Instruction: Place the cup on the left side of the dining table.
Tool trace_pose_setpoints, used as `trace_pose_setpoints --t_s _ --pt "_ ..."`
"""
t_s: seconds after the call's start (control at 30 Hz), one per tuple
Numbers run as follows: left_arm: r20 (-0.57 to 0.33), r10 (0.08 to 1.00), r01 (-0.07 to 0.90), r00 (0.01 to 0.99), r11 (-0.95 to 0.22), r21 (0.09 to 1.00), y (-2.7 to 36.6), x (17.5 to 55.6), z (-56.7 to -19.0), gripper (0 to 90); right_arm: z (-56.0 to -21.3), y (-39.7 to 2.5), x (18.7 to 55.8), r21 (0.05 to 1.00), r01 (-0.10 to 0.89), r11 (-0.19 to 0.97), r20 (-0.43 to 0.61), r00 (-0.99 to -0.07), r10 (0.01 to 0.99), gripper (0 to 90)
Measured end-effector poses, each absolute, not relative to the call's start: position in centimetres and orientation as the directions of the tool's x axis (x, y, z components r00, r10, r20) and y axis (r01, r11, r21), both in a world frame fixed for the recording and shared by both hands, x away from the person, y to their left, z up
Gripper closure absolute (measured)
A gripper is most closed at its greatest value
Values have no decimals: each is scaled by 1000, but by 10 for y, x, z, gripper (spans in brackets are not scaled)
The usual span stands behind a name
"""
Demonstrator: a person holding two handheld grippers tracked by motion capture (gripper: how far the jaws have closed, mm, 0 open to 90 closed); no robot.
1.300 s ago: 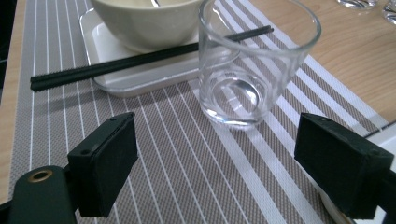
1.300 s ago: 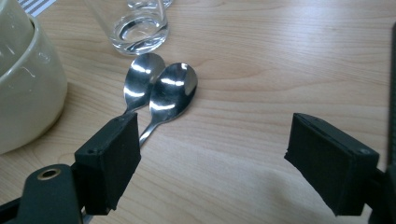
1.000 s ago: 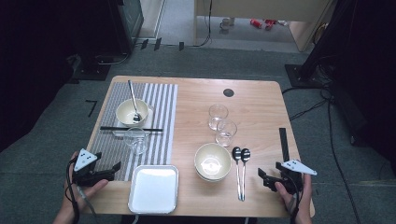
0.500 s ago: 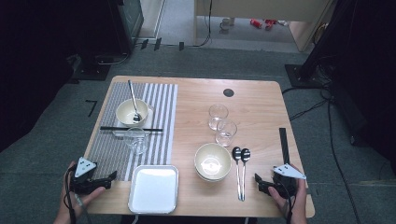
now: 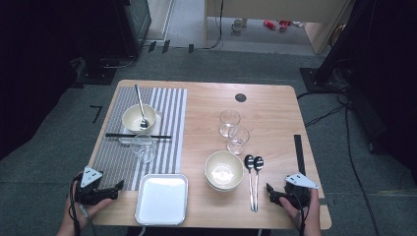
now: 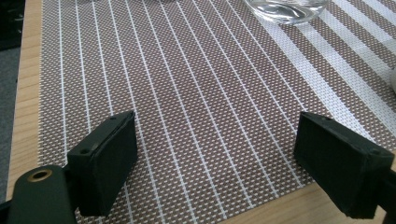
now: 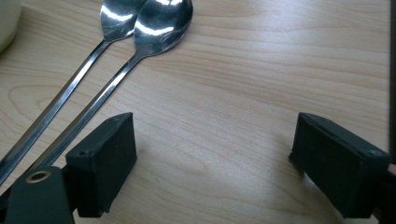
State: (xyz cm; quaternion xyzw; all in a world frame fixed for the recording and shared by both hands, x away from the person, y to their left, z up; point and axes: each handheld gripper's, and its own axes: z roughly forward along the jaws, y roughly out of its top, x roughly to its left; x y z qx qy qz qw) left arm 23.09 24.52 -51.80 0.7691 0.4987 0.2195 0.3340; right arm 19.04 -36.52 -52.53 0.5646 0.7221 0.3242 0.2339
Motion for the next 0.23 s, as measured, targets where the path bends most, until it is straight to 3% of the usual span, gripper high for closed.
trace_pose_setpoints --t_s 0.23 --pt "4 914 621 406 -279 733 245 231 -518 134 -525 -365 191 731 665 153 27 -253 967 116"
